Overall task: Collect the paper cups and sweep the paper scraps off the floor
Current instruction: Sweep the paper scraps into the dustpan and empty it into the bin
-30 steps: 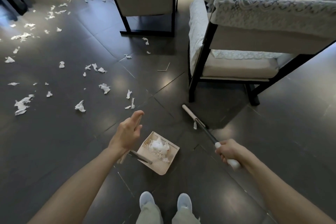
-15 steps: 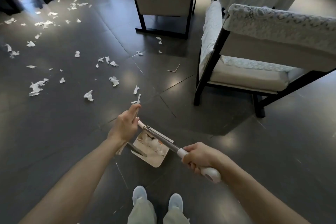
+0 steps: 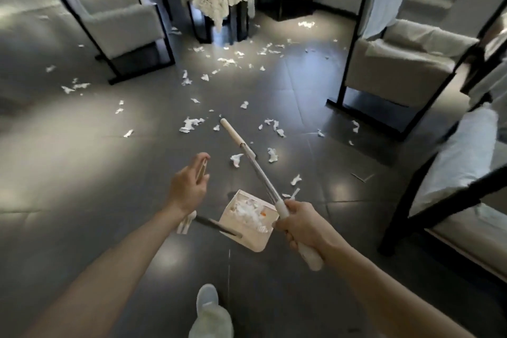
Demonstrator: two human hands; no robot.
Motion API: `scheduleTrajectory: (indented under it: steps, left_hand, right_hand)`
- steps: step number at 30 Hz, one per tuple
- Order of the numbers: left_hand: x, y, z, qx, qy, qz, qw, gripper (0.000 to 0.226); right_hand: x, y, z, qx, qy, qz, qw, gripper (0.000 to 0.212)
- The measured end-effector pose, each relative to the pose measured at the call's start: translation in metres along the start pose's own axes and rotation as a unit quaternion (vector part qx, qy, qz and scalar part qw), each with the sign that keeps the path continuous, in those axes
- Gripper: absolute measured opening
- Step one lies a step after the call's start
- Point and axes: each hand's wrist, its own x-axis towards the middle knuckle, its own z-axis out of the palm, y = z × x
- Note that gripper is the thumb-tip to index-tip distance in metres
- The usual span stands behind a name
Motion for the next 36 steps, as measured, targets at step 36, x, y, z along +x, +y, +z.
scheduleTrajectory:
  steps: [36]
  left_hand:
    - [0.513, -0.527, -0.390, 0.028, 0.234, -0.304, 0.923, 0.038]
  right_hand:
    - [0.621, -0.681, 0.424, -0.165, -0.303, -0.157, 0.926, 0.056]
